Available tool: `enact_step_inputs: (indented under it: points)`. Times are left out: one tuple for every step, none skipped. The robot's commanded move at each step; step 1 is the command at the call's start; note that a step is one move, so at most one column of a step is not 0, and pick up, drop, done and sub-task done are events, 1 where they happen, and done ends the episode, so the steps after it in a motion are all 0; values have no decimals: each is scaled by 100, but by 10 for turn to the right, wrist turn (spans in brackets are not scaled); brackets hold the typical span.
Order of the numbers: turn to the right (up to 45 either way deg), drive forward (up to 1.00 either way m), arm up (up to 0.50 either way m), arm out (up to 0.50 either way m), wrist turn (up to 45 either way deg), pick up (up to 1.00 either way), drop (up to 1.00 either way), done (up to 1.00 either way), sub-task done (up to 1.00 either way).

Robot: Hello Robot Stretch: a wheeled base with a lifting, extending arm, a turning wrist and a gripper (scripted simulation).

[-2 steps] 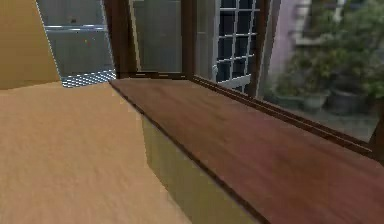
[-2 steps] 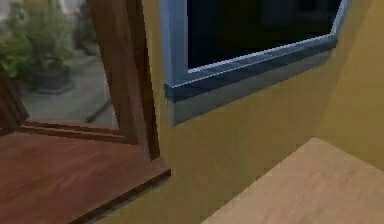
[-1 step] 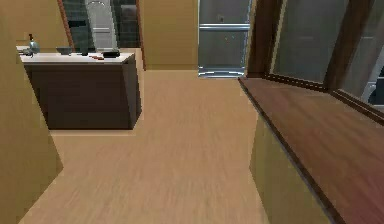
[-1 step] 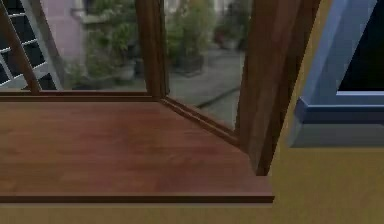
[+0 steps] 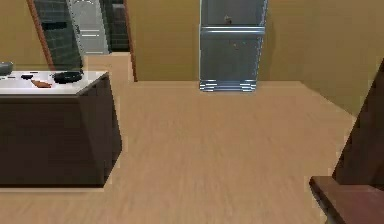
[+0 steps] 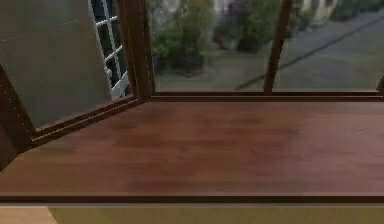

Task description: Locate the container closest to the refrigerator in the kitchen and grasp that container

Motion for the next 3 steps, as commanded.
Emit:
enact_step_inputs:
  points:
    - [0,100,0,0,0,0,0,0,0]
    - [0,100,0,0,0,0,0,0,0]
    - [-30,0,0,0,0,0,0,0,0]
